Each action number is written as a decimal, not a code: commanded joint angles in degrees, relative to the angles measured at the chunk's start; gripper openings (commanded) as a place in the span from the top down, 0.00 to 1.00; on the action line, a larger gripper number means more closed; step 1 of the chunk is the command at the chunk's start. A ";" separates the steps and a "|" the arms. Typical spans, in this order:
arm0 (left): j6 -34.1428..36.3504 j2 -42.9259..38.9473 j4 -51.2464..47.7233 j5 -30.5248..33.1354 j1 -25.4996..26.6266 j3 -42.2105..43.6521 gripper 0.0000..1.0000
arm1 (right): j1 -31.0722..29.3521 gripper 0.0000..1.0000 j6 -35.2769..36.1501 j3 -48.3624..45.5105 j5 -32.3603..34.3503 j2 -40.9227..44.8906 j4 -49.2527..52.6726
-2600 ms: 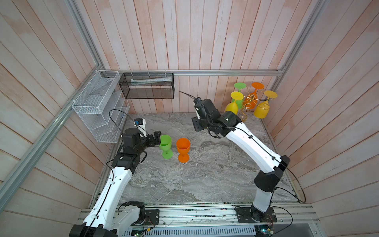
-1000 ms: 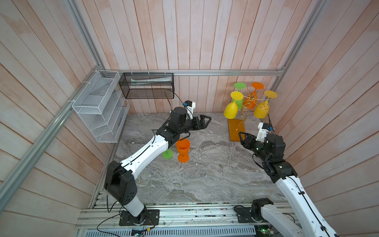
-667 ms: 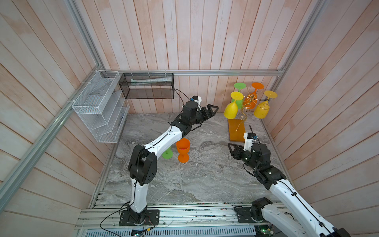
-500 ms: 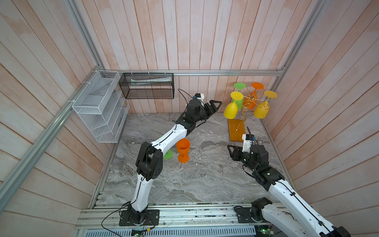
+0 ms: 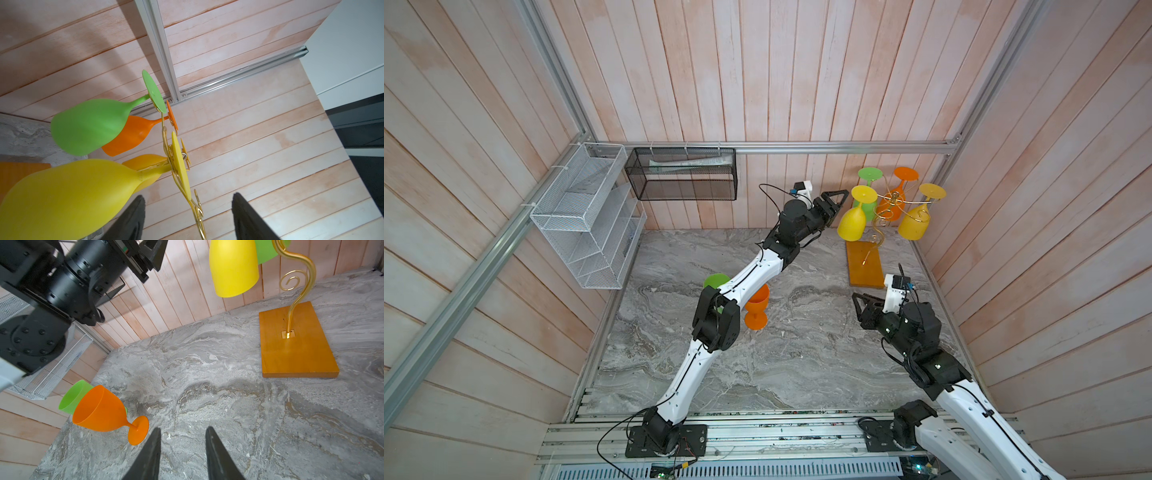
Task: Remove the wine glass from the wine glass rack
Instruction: 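Reach the left gripper toward the yellow glass while the right arm draws back, then withdraw the left gripper while the right gripper reaches up to the rack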
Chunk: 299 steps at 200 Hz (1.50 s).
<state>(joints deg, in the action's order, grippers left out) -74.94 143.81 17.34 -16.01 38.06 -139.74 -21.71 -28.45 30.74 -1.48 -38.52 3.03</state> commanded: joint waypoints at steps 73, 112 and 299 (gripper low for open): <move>-2.36 7.52 5.51 4.92 2.63 -9.56 0.44 | -0.45 0.66 1.73 0.33 2.78 3.87 1.65; -2.90 8.43 7.14 5.23 3.00 -10.03 0.54 | -0.52 0.67 1.71 1.38 4.30 4.03 2.16; 1.04 1.89 9.25 1.26 1.29 -2.53 1.00 | -0.48 0.69 3.69 12.71 9.70 -1.21 5.25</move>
<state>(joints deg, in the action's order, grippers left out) -77.36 152.33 24.95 -11.81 40.53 -148.03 -21.96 -26.68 39.70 6.42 -38.13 8.21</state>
